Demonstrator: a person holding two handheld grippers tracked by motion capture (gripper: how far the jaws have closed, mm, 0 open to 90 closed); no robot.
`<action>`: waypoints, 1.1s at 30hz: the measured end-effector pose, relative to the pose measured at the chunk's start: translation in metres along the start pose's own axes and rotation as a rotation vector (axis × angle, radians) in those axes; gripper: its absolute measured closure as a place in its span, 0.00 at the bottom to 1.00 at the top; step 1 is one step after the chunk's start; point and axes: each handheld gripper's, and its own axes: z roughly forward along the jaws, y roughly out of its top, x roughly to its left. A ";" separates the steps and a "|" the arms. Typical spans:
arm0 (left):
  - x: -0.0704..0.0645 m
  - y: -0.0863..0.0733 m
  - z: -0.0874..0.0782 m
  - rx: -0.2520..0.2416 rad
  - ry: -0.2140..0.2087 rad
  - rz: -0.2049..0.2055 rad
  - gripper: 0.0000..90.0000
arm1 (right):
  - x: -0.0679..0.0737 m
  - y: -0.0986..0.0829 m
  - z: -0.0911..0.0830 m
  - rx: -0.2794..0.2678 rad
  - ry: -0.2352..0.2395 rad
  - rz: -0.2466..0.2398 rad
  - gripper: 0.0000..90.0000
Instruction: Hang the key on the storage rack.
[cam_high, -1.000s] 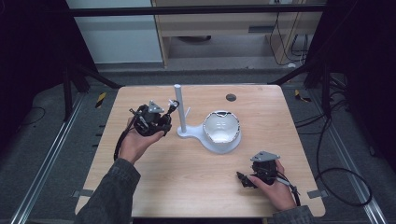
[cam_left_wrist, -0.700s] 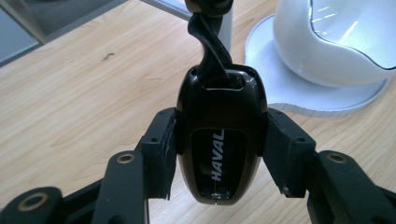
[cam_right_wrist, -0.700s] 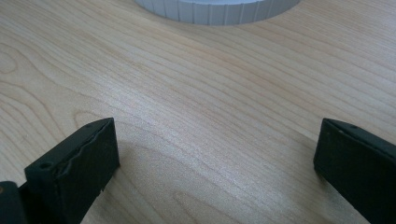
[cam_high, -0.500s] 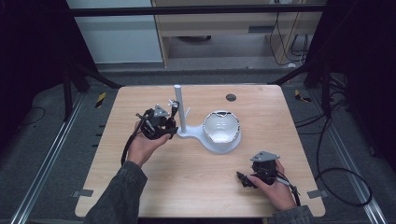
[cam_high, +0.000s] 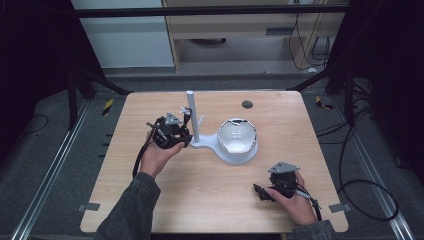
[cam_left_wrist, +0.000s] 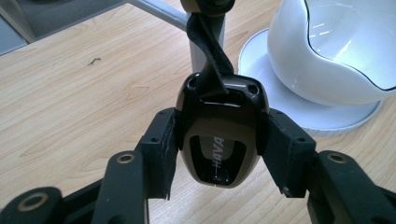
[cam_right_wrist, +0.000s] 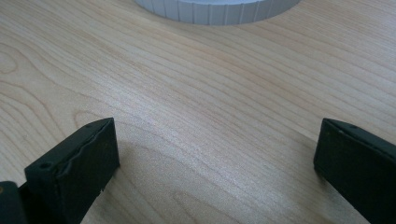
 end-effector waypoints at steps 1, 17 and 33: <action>0.000 0.000 0.000 -0.002 0.001 0.000 0.54 | 0.000 0.000 0.000 0.000 0.000 0.000 0.00; -0.003 -0.007 -0.009 -0.021 0.000 0.001 0.38 | 0.000 0.000 0.000 -0.003 0.002 0.001 0.00; -0.002 -0.043 -0.022 0.030 0.028 -0.012 0.11 | 0.000 0.000 0.000 -0.001 0.000 -0.001 0.00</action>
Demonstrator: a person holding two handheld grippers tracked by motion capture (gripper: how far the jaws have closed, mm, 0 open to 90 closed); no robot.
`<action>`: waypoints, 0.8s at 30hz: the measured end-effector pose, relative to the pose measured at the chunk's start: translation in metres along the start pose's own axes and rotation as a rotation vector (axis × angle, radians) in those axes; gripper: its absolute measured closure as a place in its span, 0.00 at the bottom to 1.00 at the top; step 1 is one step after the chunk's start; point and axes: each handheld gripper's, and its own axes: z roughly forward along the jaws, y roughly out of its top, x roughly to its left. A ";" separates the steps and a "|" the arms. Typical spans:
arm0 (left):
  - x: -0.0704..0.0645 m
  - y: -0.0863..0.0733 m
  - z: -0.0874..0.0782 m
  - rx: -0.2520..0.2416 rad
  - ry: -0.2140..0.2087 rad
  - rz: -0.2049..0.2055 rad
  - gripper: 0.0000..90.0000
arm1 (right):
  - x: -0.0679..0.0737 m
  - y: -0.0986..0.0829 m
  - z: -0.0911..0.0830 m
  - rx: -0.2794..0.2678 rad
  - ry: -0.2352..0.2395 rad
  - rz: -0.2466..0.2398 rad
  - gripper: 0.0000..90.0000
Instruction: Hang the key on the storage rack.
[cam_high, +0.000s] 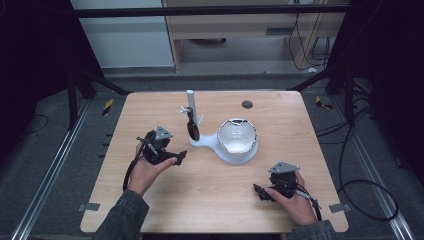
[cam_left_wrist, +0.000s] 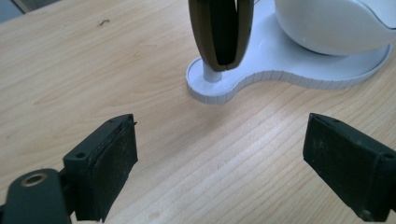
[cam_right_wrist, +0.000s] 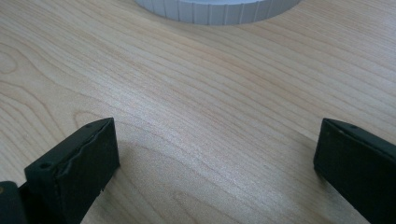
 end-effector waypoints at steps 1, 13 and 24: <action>0.001 -0.003 0.000 0.007 0.002 -0.001 0.10 | 0.000 0.000 0.000 0.000 0.001 0.000 0.00; 0.005 -0.032 -0.004 0.053 0.021 0.026 0.07 | 0.000 0.000 0.000 -0.001 0.000 0.000 0.00; 0.023 -0.082 0.013 0.114 0.079 -0.013 0.08 | 0.000 0.000 0.000 0.000 -0.001 0.001 0.00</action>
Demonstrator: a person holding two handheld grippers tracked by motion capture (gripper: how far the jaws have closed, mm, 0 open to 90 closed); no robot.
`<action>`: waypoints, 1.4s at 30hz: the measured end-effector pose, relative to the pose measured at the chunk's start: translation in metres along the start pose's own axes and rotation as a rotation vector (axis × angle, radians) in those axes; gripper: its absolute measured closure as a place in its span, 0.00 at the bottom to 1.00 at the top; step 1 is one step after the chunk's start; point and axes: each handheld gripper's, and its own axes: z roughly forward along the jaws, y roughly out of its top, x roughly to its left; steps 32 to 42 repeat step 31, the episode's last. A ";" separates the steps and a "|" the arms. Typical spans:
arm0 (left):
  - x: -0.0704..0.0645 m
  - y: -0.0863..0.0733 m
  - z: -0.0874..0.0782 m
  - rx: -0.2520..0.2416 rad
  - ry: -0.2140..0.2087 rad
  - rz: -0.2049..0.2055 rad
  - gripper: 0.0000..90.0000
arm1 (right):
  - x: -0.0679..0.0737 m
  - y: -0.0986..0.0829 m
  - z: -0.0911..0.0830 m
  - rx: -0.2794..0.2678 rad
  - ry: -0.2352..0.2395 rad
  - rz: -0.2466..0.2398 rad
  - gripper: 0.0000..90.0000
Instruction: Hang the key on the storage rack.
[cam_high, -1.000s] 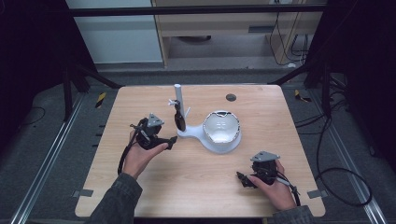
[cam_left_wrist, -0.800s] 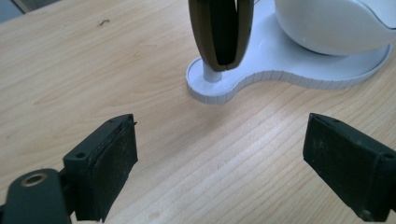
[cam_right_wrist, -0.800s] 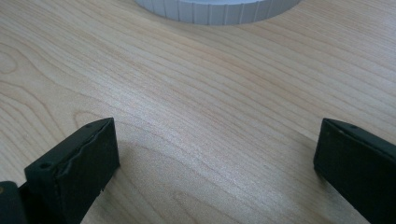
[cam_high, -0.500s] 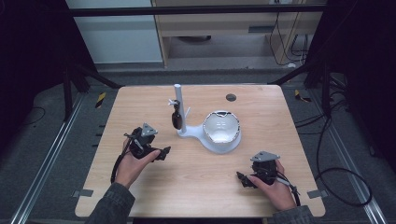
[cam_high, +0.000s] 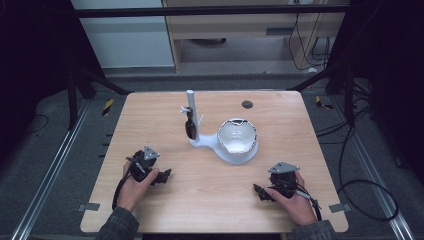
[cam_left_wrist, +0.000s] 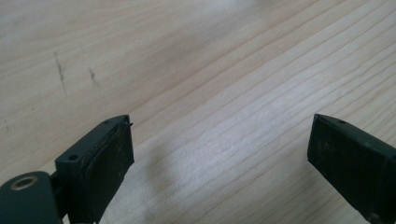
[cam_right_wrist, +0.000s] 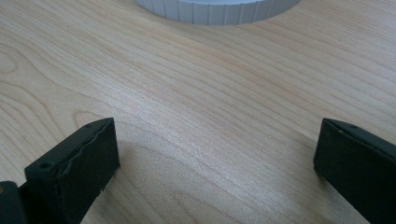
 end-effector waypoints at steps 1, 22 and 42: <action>0.002 -0.003 0.002 0.001 -0.002 -0.011 0.08 | 0.000 0.000 0.000 -0.001 0.000 0.000 0.01; 0.012 -0.021 0.008 -0.070 -0.036 -0.084 0.01 | 0.000 0.000 0.000 0.001 0.000 0.001 0.00; 0.013 -0.021 0.008 -0.067 -0.036 -0.091 0.00 | 0.000 0.000 0.000 0.000 0.001 0.000 0.00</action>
